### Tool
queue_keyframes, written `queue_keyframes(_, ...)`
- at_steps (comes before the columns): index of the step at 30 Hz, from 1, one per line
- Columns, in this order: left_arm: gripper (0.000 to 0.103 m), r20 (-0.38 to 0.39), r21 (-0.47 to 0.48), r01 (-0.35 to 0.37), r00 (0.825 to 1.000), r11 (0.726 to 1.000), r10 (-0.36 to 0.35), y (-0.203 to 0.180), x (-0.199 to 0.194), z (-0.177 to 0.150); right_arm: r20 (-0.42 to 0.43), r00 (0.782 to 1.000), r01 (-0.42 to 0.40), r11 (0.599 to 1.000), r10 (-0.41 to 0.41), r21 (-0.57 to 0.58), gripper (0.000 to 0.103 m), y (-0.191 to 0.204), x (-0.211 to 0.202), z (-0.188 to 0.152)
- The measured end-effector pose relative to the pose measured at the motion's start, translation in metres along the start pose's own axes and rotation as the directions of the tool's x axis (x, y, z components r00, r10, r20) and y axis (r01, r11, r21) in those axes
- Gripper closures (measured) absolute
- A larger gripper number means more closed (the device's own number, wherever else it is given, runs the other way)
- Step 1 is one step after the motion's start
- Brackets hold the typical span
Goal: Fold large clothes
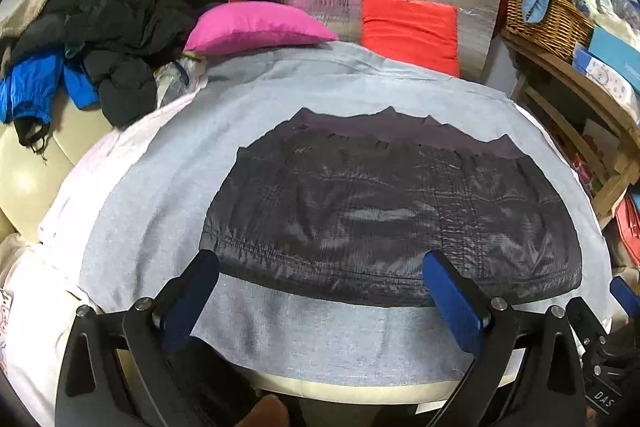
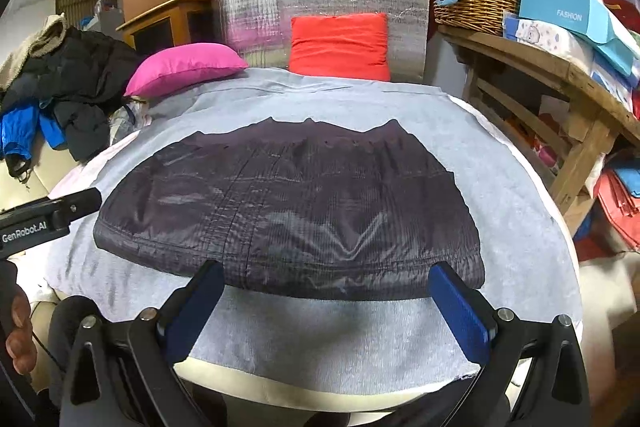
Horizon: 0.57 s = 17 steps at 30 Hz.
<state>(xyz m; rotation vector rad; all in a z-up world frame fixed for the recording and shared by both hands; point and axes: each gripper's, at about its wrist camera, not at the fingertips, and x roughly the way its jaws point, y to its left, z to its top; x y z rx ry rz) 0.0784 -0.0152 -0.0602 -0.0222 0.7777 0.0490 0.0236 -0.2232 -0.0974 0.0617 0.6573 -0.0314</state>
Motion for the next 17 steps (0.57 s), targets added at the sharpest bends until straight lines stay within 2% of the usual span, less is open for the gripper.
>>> queue_keyframes(9,0.002,-0.022,0.014,0.017,1.000,1.000,-0.017,-0.0006,0.0062,0.0013,-0.006,1.000,0.000,1.000,0.000,-0.013,0.000,0.0039,0.0051,0.0013)
queue_keyframes(17,0.002,-0.001,0.048,0.059,0.998,0.997,-0.059,-0.0086,0.0022,0.0006,-0.015,1.000,0.002,1.000,-0.002,-0.013,0.000,0.0027,0.0089,0.0023)
